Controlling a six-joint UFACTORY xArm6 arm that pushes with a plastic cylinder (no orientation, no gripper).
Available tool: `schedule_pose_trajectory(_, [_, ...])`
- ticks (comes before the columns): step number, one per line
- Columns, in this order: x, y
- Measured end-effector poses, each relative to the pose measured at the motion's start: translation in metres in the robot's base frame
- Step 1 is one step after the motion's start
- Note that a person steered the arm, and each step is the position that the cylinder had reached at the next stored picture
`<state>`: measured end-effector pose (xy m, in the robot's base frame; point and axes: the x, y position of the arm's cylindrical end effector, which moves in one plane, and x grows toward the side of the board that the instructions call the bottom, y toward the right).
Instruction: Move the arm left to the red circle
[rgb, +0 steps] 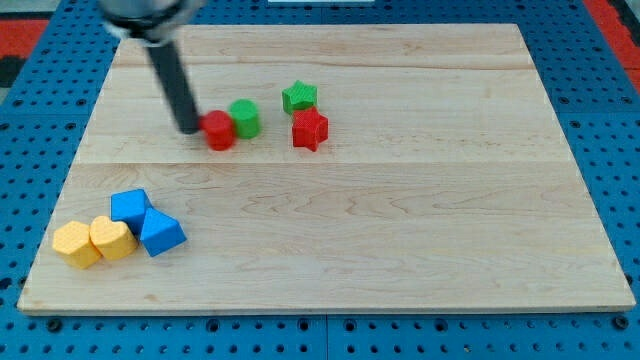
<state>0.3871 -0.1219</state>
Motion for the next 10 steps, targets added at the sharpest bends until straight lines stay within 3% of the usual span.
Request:
schedule_pose_trajectory(1, [-0.009, 0.057])
schedule_pose_trajectory(3, [-0.052, -0.003])
schedule_pose_trajectory(4, [-0.079, -0.003])
schedule_pose_trajectory(6, [-0.085, 0.017])
schedule_pose_trajectory(8, [0.014, 0.028])
schedule_pose_trajectory(10, [0.035, 0.028])
